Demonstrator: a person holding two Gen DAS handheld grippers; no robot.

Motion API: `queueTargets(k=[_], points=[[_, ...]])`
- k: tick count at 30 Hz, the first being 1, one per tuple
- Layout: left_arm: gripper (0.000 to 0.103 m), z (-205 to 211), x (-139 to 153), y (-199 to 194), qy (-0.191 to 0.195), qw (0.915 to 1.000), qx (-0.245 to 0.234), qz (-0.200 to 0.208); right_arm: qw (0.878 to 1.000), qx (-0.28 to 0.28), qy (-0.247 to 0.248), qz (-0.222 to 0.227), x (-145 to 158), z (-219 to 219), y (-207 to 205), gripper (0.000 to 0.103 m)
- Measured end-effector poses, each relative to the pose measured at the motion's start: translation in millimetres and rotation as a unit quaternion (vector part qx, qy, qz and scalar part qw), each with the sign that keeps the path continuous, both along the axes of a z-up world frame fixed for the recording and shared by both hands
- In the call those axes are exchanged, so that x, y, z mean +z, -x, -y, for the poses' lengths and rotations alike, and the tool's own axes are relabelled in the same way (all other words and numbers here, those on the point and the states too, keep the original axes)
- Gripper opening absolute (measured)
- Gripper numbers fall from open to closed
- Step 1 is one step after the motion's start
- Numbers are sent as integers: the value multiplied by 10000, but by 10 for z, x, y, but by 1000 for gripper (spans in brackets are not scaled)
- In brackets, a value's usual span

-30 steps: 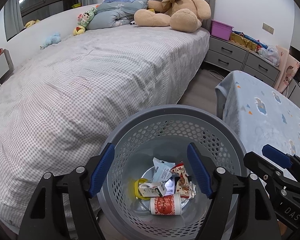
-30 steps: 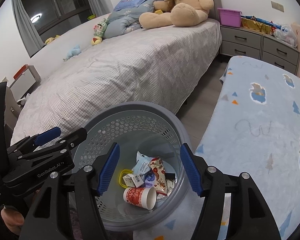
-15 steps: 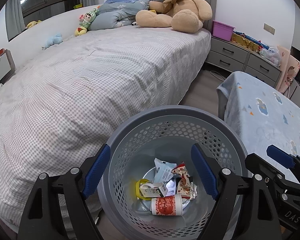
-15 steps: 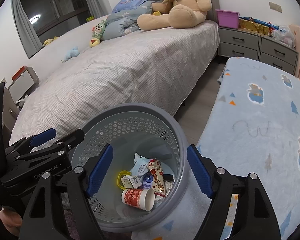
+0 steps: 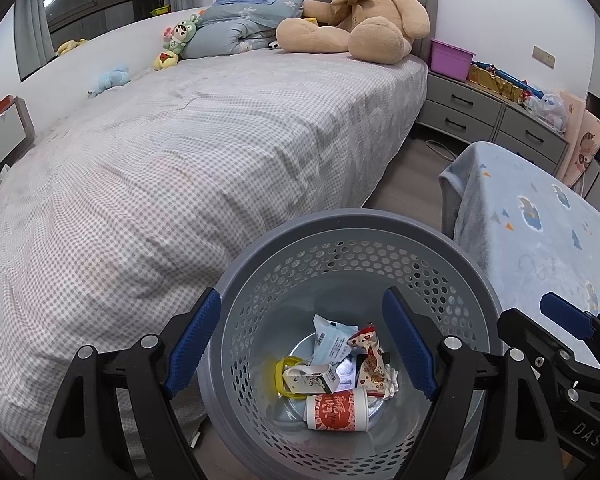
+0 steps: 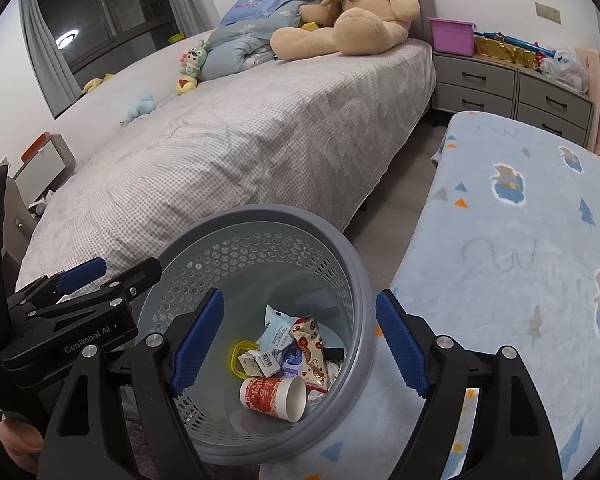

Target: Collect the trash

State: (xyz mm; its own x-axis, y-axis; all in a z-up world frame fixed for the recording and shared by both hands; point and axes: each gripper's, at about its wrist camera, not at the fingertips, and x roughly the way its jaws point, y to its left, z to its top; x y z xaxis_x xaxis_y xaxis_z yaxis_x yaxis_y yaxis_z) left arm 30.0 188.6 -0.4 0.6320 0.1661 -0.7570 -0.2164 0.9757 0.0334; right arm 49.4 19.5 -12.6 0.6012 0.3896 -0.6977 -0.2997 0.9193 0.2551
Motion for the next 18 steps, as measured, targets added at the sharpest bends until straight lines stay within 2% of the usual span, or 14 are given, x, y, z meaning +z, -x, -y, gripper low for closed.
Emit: queueTargets(k=[18], points=[[79, 27, -32, -4, -65, 10000, -8, -19, 10000, -28, 13, -17, -37, 15, -6, 80]])
